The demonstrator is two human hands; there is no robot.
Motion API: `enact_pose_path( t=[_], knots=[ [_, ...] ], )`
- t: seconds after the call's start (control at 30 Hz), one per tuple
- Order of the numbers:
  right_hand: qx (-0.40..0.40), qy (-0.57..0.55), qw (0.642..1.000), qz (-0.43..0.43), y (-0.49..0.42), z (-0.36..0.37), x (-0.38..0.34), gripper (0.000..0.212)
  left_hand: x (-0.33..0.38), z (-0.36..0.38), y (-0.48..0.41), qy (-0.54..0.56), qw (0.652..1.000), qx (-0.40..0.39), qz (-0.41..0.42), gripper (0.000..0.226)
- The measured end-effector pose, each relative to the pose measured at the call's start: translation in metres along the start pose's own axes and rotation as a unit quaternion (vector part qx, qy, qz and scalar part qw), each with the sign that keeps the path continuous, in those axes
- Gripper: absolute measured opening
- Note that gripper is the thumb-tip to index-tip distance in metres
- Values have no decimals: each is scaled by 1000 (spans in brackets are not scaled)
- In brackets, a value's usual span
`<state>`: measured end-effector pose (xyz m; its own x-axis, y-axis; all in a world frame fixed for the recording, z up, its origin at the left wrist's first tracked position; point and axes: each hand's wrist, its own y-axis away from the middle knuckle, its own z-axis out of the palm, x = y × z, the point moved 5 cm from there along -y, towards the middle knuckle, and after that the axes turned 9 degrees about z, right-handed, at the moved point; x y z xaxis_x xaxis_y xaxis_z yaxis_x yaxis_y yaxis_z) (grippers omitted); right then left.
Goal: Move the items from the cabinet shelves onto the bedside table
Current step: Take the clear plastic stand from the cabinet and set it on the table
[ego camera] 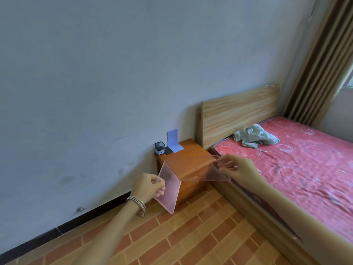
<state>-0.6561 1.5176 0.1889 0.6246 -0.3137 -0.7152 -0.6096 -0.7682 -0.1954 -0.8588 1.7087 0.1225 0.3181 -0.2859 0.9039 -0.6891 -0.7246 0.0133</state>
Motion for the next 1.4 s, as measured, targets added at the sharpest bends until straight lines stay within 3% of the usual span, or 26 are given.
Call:
enact_pose_path(
  t=[0.27, 0.43, 0.6, 0.73, 1.03, 1.2, 1.4],
  knots=[
    [-18, 34, 999, 26, -128, -25, 87, 12, 21, 60, -111, 17, 1000, 2, 10, 20],
    [3, 58, 998, 19, -215, -48, 124, 8, 22, 90, -186, -44, 998, 4, 37, 6],
    [25, 94, 995, 21, -296, -49, 147, 9, 16, 109, -243, -198, 978, -9, 61, 45],
    [-4, 142, 990, 25, -355, -27, 165, 10, 4, 113, -285, -304, 945, -15, 119, 46],
    [-56, 187, 979, 61, -521, 40, 222, 9, -43, 116, -446, -359, 920, -59, 146, 47],
    [-101, 223, 967, 71, -601, 85, 251, 8, -67, 120, -529, -378, 912, -76, 138, 49],
    [-169, 244, 954, 50, -680, 166, 301, 10, -122, 149, -587, -359, 925, -104, 72, 48]
  ],
)
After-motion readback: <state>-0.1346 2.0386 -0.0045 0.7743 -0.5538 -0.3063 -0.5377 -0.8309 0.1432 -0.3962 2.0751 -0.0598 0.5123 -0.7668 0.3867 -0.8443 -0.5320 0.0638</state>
